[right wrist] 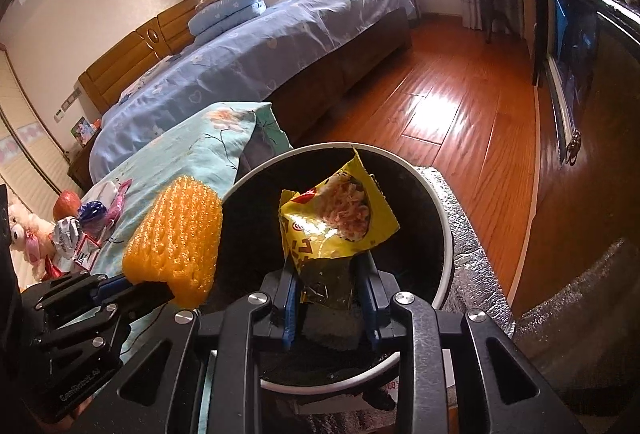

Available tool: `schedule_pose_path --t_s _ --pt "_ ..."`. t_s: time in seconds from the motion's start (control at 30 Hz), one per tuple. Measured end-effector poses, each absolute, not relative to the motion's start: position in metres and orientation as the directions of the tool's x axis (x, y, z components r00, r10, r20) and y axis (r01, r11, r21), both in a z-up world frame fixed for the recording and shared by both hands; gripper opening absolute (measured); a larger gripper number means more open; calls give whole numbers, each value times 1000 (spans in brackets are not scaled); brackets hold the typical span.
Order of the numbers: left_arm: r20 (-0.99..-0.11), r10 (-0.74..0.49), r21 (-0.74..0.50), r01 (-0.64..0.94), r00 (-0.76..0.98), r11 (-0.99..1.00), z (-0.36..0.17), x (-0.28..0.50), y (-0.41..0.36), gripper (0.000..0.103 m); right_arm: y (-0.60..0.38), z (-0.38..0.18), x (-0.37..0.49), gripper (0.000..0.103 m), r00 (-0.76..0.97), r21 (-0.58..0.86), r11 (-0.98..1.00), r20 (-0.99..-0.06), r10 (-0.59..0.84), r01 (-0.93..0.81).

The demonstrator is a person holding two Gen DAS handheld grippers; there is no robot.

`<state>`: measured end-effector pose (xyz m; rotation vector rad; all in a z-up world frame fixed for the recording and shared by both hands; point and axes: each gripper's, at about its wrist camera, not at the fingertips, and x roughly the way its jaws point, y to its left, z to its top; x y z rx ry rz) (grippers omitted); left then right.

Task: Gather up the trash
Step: 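Carry both items over the bin and open both tools to drop them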

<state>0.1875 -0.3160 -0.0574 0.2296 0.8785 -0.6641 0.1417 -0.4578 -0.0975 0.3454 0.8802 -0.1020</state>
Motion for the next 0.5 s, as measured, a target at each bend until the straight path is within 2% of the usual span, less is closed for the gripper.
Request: schedule_pose_path --t_s 0.07,0.13,0.2,0.27,0.33,0.5 --pt "-777 -435 -75 618 455 782 -58 188 -315 28 -459 -98 143 32 631 255 939 -774 54 232" --pt "-773 -430 -71 610 466 789 -58 186 -312 44 -459 -98 144 41 627 253 937 -778 49 240" --pt "-769 -428 -72 602 474 795 -57 183 -306 52 -460 -98 143 58 630 255 935 -775 45 248" --pt "-763 -432 -78 595 481 800 -56 179 -298 53 -460 -97 140 65 638 262 931 -769 42 254" --pt "-760 -429 -85 579 489 811 -55 175 -287 57 -459 -96 136 66 644 270 927 -764 42 261" --pt "-747 -413 -101 525 521 845 -54 165 -252 62 -445 -89 127 82 669 289 926 -741 55 243"
